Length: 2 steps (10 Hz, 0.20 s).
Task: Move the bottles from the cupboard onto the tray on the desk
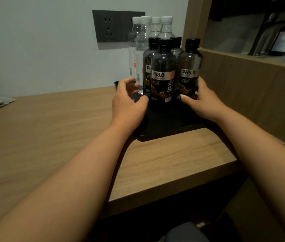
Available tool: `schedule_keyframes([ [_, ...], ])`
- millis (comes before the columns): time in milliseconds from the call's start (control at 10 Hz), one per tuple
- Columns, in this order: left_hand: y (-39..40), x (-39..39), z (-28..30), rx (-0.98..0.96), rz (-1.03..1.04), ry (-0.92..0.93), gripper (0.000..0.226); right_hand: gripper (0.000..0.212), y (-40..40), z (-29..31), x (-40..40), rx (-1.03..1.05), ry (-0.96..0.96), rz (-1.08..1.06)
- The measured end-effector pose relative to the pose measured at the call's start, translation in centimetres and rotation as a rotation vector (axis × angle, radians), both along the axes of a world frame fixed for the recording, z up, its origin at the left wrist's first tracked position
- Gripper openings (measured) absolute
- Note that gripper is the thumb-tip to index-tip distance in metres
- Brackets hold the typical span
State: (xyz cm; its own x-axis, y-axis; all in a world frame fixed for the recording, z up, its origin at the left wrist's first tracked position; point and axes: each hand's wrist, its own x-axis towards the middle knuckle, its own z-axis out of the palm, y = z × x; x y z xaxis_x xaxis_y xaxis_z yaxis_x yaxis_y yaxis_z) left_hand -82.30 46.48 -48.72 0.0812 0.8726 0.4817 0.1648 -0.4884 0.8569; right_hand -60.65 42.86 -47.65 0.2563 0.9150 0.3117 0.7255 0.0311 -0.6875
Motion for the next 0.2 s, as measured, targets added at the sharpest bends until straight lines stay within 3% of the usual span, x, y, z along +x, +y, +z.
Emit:
schedule_keyframes([
  [100, -0.7, -0.2, 0.0, 0.054, 0.024, 0.069, 0.054, 0.09, -0.1, 0.2, -0.2, -0.049, -0.019, -0.025],
  [200, -1.5, -0.4, -0.1, 0.108, 0.051, 0.18, 0.056, 0.091, -1.2, 0.1, -1.2, 0.064, -0.051, -0.152],
])
